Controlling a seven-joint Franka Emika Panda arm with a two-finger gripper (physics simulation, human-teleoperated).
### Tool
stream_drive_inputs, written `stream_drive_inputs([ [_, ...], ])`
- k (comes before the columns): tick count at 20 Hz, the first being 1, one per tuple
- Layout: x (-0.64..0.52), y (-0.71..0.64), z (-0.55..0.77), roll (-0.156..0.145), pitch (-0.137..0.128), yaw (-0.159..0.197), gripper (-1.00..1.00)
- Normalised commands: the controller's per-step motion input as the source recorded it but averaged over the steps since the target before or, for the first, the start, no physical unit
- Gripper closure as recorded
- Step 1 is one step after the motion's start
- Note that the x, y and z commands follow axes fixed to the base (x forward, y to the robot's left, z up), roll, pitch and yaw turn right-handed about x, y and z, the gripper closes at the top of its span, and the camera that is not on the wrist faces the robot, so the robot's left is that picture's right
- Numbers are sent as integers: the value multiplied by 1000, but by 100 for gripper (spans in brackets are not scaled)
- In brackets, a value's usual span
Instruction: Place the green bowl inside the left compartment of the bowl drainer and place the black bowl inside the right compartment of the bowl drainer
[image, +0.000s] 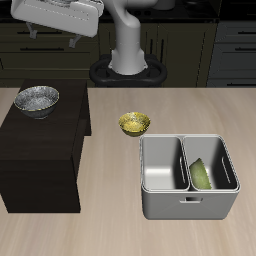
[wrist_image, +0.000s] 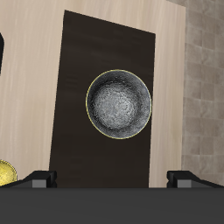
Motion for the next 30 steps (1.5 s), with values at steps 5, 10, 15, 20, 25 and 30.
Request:
stream_drive_inputs([
  [5,265,-52,-122,-19,24,7,-100],
  [10,171,-36,-125,-26,19,-37,-100],
  [15,197,126,-300,15,49,-35,-100],
  [20,122,76,-252,3,27,0,-100],
  [25,100,65,-287,11,29,-14,-100],
  [30,50,-28,-210,0,21,-8,-100],
])
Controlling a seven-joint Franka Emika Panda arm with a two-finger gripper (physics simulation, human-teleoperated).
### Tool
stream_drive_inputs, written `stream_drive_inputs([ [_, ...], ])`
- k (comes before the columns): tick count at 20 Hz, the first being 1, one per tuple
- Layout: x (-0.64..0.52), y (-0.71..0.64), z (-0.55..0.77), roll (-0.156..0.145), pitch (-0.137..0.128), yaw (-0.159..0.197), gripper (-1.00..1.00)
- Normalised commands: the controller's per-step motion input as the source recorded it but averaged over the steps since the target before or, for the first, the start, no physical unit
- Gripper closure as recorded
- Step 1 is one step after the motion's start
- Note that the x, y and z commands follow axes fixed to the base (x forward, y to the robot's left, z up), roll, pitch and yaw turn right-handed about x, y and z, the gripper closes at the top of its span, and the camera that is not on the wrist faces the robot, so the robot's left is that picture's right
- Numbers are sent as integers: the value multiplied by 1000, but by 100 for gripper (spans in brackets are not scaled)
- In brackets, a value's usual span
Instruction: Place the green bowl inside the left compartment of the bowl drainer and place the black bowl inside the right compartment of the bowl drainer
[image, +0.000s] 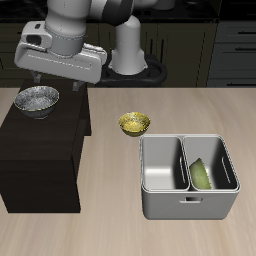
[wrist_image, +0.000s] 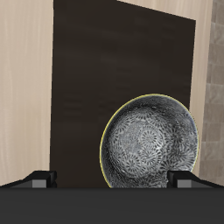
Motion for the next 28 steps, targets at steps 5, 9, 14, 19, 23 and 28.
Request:
stream_drive_inputs([
  [5,58,-31,-235,-8,28,-21,-100],
  [9,66,-18,-266,-3,43,-14,-100],
  [14,28,-80,-328,11,32,-1,-100],
  [19,36,-50,-240,7,24,1,100],
  [23,-3,-101,-19,-14,10,-22,100],
  [28,-40,0,156,-5,-18,-3,100],
])
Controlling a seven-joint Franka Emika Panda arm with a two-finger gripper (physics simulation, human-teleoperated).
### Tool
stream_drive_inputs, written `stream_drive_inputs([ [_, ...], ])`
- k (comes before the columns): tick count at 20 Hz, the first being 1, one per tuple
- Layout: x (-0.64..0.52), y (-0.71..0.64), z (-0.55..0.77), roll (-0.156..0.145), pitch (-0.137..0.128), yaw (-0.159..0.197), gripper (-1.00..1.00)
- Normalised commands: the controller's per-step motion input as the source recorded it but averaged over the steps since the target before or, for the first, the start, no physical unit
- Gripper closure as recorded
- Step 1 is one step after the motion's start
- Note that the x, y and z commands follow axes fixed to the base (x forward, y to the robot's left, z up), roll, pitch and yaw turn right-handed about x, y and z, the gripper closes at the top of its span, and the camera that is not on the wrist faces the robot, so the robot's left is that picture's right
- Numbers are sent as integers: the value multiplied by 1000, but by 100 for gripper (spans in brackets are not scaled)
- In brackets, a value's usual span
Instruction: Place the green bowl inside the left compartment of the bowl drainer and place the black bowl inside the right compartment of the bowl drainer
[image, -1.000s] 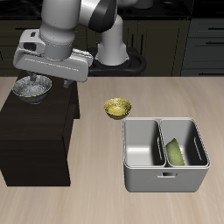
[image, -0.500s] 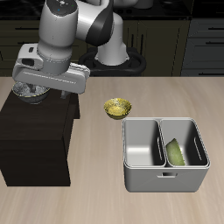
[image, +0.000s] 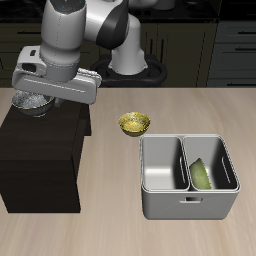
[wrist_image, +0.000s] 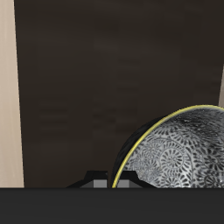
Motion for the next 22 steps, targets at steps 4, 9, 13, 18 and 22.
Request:
stream_drive_inputs([
  [4,-19,121,173,14,-4,-5,100],
  [9,-116,298,340,40,-48,13,100],
  [13,-106,353,317,54,-39,-10,100],
  [18,-55,455,233,33,-27,-10,100],
  [22,81,653,36,40,-5,7,100],
])
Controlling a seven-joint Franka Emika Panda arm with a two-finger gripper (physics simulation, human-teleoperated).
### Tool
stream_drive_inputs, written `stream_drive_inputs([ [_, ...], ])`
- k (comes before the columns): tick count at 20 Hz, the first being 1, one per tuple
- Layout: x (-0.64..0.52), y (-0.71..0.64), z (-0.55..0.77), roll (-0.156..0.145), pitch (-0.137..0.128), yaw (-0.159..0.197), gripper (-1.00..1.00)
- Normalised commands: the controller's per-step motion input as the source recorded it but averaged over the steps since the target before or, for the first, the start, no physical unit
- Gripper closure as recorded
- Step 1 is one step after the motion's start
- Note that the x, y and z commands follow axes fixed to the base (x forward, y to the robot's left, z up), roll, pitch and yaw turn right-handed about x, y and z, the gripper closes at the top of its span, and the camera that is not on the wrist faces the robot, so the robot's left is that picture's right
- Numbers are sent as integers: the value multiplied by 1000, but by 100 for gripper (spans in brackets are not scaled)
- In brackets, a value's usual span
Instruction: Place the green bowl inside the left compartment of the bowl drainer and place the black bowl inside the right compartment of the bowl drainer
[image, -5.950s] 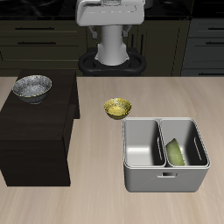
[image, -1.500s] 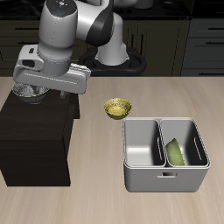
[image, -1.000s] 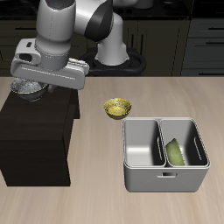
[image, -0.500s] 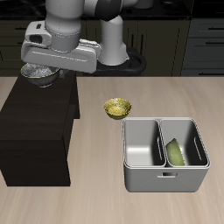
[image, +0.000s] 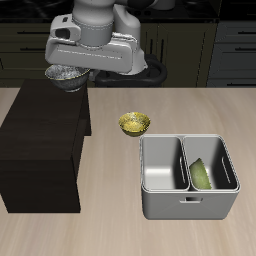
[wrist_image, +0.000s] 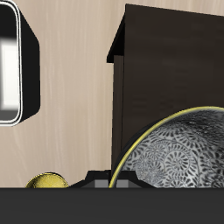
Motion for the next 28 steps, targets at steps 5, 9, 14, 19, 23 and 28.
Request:
stream_drive_inputs([
  [5,103,612,-38,83,10,3,100],
  [9,43,603,-49,86,11,-12,100],
  [14,85,565,-15,68,-2,13,100],
  [19,164,305,-18,14,12,-16,100],
  [23,112,224,30,5,6,-20,100],
  [28,133,220,-71,11,19,-12,100],
])
